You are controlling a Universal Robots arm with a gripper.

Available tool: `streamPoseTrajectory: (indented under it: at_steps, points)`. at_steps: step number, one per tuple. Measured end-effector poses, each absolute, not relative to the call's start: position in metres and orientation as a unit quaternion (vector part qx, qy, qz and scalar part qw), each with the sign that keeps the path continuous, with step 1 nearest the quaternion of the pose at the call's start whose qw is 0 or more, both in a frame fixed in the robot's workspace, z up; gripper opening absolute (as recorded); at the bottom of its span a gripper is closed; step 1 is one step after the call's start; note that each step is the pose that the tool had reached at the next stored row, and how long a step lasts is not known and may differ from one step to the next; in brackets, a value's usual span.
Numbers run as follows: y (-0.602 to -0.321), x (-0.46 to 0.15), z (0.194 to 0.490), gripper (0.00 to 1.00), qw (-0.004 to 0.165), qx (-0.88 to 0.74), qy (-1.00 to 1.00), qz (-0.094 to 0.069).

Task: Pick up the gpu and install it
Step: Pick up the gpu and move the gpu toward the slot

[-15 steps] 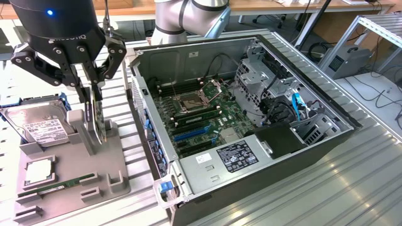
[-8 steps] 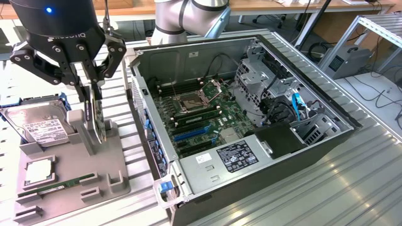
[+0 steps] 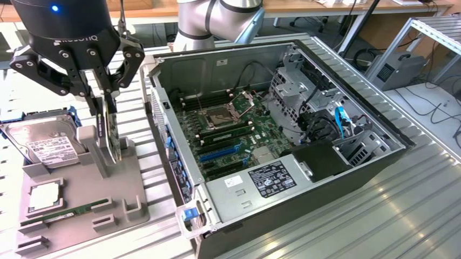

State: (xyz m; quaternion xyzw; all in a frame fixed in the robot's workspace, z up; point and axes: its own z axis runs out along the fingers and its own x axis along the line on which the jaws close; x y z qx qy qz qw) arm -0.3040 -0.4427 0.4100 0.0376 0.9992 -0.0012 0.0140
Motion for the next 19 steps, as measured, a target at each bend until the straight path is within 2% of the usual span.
streamPoseTrajectory:
  at_steps: [19]
  points:
    - [-0.4427,-0.3040,0.4165,0.27,0.014,0.038,0.999,-0.001]
